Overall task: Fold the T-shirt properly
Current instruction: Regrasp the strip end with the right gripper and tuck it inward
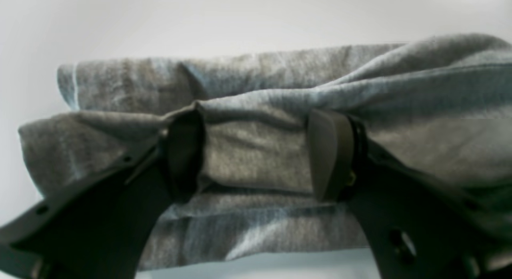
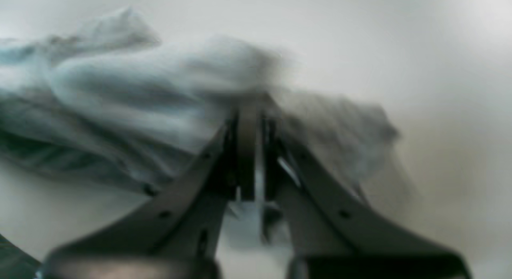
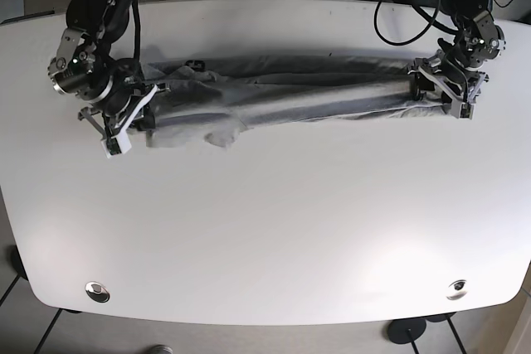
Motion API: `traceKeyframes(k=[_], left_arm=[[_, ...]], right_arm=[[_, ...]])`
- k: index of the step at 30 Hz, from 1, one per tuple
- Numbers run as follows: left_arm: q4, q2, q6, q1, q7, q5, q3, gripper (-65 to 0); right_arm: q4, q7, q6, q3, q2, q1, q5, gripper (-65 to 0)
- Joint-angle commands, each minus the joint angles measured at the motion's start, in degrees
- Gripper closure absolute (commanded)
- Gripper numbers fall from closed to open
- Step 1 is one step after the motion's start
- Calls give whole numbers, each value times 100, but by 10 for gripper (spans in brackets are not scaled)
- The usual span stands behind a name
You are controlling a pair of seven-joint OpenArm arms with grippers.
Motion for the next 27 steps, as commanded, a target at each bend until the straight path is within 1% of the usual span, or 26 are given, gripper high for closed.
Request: traceKeyframes(k=[1, 4, 6, 7, 8, 9, 10, 11, 12, 13, 14, 17, 21, 23, 25, 26, 27], left_arm=[[-23, -165, 59, 24, 249, 187, -9, -389], [-23, -191, 59, 24, 249, 187, -9, -389], [-23, -191, 59, 24, 249, 187, -9, -389], [-23, -191, 59, 24, 249, 187, -9, -389], [-23, -191, 59, 24, 249, 187, -9, -389], [-23, -191, 59, 24, 249, 187, -9, -389], [-23, -191, 59, 24, 249, 187, -9, -389], [-23, -191, 59, 24, 249, 187, -9, -389], [-23, -191, 59, 24, 249, 187, -1, -389], [-23, -191, 59, 24, 249, 187, -1, -389], [-23, -191, 59, 24, 249, 187, -1, -389], [-23, -191, 59, 24, 249, 187, -1, -389], [-23, -191, 59, 24, 249, 187, -1, -389], [-23, -182, 59, 24, 249, 187, -1, -389], [-23, -182, 59, 24, 249, 187, -1, -389], [-23, -182, 59, 24, 249, 187, -1, -389], [-23, -182, 59, 24, 249, 187, -1, -389]], right_arm=[[128, 84, 36, 83, 87, -242, 86, -21], [93, 207, 28, 92, 166, -523, 60, -24], [207, 497, 80, 83, 122, -769, 104, -27], [313, 559, 80, 66, 122, -796, 191, -40], [401, 559, 80, 48, 122, -804, 323, -84], [427, 559, 45, 39, 140, -778, 640, -190], [409, 550, 19, 39, 140, -646, 877, -335], [357, 524, 19, 39, 122, -567, 921, -426], [286, 497, 19, 30, 122, -505, 974, -504], [181, 489, 19, -5, 105, -400, 974, -544], [5, 489, 19, -242, 105, -286, 930, -541], [-531, 515, 19, -611, 131, -66, 930, -495], [-1199, 541, 19, -857, 122, 198, 921, -425], [-1542, 682, 10, -919, 114, 295, 921, -373], [-1744, 858, 10, -928, 114, 295, 921, -293], [-1780, 902, 10, -928, 114, 295, 921, -195], [-1701, 902, 10, -919, 122, 286, 956, -76]])
